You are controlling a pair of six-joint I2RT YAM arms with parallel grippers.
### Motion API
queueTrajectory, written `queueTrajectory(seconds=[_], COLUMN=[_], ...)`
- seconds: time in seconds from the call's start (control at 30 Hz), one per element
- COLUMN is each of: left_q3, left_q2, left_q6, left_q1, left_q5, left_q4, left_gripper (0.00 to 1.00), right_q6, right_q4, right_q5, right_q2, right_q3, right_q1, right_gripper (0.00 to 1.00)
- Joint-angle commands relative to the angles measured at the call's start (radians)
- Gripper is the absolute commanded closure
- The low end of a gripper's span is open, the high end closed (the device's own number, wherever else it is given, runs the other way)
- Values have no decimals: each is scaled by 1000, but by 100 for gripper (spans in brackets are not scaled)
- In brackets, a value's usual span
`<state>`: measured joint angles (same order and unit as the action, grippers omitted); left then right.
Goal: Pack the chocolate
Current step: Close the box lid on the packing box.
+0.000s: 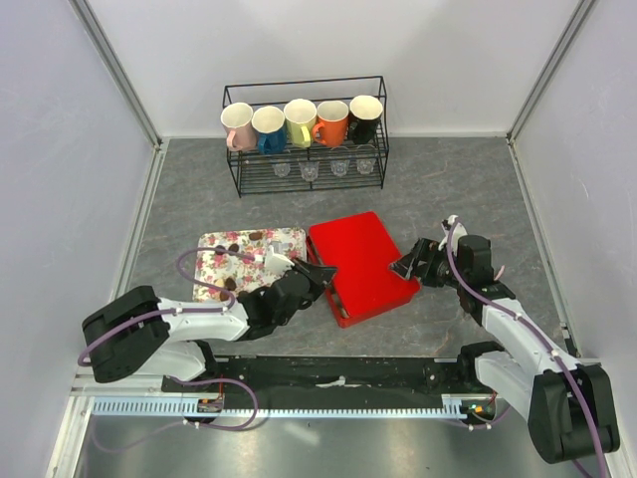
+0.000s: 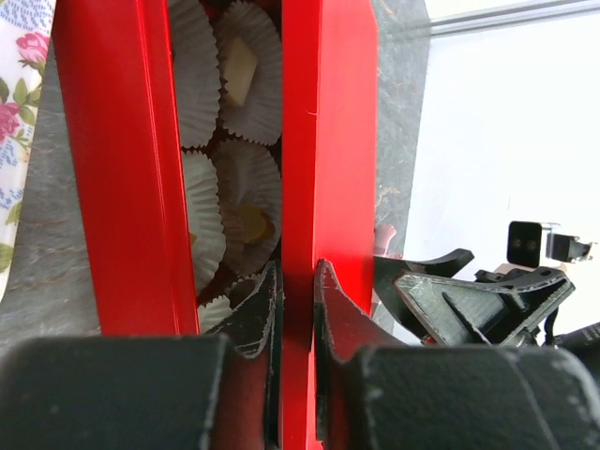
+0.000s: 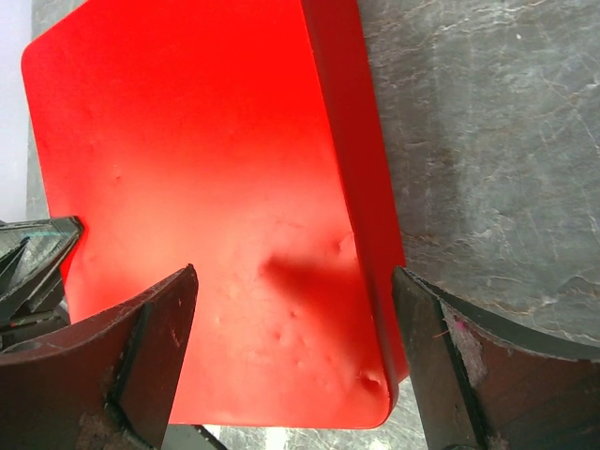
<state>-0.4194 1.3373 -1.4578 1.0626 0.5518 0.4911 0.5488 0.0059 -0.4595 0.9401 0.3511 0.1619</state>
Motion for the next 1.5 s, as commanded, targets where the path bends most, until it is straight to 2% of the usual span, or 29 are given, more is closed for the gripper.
queueTrajectory(seconds=[0.0,0.2,0.4,0.6,0.7,0.97,1.17,1.3,1.47], left_q3=[-30,-61,-81,-75,-78,-93,-91,-79,-36], left_q2=[-24,-55,-76,-145,-190,-270,-259,-282,-329], left_q6=[-29,-16,-10,-3,16,106,181,211,217], left_q1=[-4,-4,-4,-6,-4,-13,-88,-122,-180], left_q5=[92,89,86,109,129,154,45,-4,-50], left_q4=[-297,-382,-459,-529,-578,-651,-634,-649,-674], left_gripper=[85,70,42,27,23,19,19,33,42], right_q6=[-20,-16,-26,-46,-53,-62,-84,-102,-112], right_q4=[28,66,88,91,85,10,-119,-222,-291], right_q5=[-48,-87,-88,-77,-67,-8,117,220,386], right_q2=[23,78,143,183,192,175,134,115,100], right_q3=[51,72,109,127,137,189,232,259,275], right_q1=[4,8,28,37,41,51,62,64,62], right_gripper=[8,8,8,8,8,6,6,11,20])
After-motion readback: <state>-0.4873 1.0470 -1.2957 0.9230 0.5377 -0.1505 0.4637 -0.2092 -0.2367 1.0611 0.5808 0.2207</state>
